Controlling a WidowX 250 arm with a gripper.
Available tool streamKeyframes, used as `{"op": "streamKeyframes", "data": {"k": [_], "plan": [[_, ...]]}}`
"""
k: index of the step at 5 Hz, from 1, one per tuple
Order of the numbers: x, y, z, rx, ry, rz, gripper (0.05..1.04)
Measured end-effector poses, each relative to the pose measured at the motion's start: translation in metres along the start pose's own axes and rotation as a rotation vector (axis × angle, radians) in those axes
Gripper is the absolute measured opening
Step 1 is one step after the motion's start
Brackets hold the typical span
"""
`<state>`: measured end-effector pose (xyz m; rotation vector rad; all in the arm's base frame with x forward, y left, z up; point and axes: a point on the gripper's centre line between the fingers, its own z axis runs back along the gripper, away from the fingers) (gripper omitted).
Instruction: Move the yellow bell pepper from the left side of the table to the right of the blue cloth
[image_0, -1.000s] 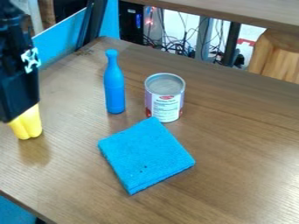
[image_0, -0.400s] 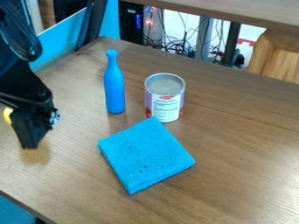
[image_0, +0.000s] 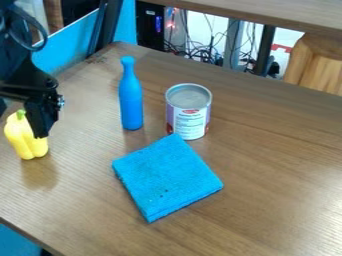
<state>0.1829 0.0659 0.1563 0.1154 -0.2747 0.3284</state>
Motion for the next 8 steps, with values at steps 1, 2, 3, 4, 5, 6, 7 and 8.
{"op": "streamKeyframes", "data": {"k": [1, 2, 3, 4, 5, 6, 7, 8], "plan": [[0.016, 0.008, -0.027, -0.033, 0.026, 0.085, 1.001], [0.034, 0.017, -0.044, -0.039, 0.035, 0.111, 1.001], [0.051, 0.029, -0.053, -0.029, 0.017, 0.151, 1.001], [0.062, 0.033, -0.055, -0.032, 0.019, 0.173, 1.001], [0.066, 0.039, -0.057, -0.005, 0.058, 0.185, 1.001], [0.064, 0.043, -0.061, 0.041, 0.14, 0.231, 1.001], [0.058, 0.036, -0.066, 0.043, 0.257, 0.226, 1.001], [0.053, 0.036, -0.065, 0.044, 0.294, 0.221, 0.921]]}}
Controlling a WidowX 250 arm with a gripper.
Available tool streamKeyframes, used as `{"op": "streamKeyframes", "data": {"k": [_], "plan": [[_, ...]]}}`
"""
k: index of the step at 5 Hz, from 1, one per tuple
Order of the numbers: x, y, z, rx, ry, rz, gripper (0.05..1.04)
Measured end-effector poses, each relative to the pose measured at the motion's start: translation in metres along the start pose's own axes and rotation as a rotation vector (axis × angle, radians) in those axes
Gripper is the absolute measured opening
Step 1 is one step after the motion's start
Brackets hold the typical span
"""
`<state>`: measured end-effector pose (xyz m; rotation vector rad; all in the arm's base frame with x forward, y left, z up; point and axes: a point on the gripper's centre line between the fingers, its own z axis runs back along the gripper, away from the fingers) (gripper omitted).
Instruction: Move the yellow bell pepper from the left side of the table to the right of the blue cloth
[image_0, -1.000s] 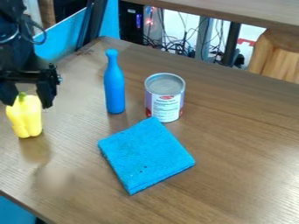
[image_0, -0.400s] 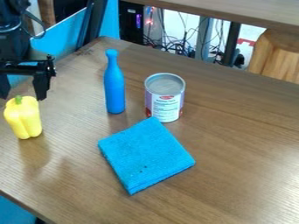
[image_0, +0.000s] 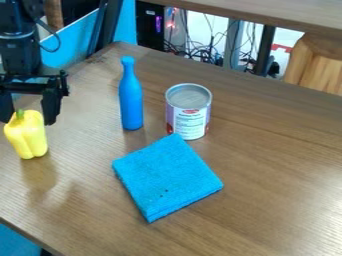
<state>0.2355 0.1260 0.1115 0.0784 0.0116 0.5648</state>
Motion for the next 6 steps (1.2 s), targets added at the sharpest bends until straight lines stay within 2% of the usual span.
{"op": "streamKeyframes", "data": {"k": [2, 3, 4, 5, 6], "plan": [[0.001, 0.0, -0.001, -0.006, -0.042, -0.043, 0.34], [0.0, 0.001, 0.0, 0.001, -0.067, -0.048, 0.23], [-0.003, 0.001, 0.01, -0.009, -0.092, -0.05, 0.145], [-0.006, -0.018, 0.044, -0.047, -0.142, -0.083, 0.108], [-0.011, -0.066, 0.073, -0.078, -0.183, -0.23, 0.106]]}}
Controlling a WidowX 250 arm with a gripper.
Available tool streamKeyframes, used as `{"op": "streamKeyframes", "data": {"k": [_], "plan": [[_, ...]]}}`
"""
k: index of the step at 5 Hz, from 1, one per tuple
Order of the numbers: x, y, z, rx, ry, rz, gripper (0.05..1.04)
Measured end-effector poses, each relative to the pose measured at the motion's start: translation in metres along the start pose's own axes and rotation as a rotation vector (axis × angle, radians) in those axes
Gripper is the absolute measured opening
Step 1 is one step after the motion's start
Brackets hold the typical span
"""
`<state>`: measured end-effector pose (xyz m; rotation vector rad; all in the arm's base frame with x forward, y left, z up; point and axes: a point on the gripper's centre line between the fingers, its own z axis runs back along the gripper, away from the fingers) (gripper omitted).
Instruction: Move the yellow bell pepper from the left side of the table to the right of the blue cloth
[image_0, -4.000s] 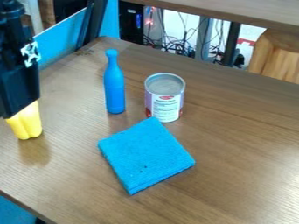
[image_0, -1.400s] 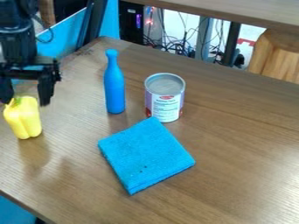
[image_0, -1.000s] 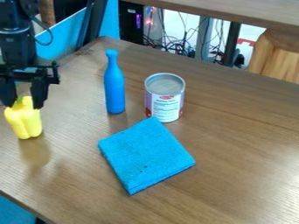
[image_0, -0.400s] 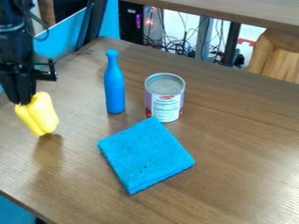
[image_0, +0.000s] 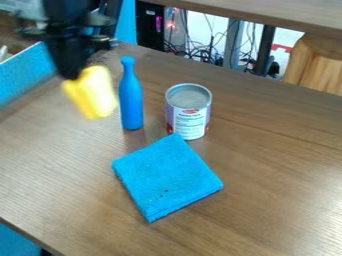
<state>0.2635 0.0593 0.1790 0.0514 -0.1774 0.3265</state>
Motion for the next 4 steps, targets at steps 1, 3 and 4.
{"op": "streamKeyframes", "data": {"k": [1, 3, 4], "plan": [[-0.001, -0.055, 0.018, -0.006, -0.054, -0.218, 0.106], [-0.022, -0.157, 0.019, 0.061, -0.141, -0.565, 0.106], [-0.025, -0.208, 0.005, 0.084, -0.152, -0.648, 0.106]]}}
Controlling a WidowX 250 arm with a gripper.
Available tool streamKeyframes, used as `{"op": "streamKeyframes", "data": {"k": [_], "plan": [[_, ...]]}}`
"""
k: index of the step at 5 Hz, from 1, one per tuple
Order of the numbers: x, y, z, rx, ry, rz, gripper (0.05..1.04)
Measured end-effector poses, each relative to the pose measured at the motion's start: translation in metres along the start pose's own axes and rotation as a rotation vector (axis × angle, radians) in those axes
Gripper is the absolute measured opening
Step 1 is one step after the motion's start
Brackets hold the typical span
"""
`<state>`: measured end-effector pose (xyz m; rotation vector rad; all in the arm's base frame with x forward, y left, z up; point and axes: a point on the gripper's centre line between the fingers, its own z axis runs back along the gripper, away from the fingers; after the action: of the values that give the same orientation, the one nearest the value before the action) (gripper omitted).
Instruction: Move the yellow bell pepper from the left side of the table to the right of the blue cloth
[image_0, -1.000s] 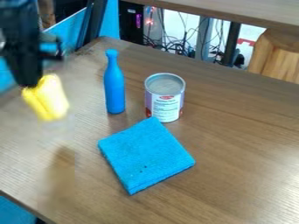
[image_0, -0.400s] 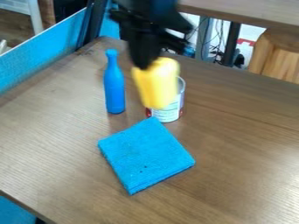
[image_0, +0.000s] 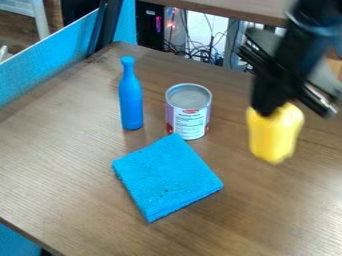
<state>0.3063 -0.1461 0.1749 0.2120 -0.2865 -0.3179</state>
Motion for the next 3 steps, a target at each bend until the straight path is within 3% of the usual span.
{"op": "streamKeyframes", "data": {"k": [1, 2, 3], "plan": [[0.015, -0.049, -0.021, 0.0, -0.002, -0.076, 0.106], [0.019, -0.093, -0.039, 0.031, -0.014, -0.179, 0.106], [0.019, -0.11, -0.04, 0.113, -0.044, -0.245, 0.106]]}}
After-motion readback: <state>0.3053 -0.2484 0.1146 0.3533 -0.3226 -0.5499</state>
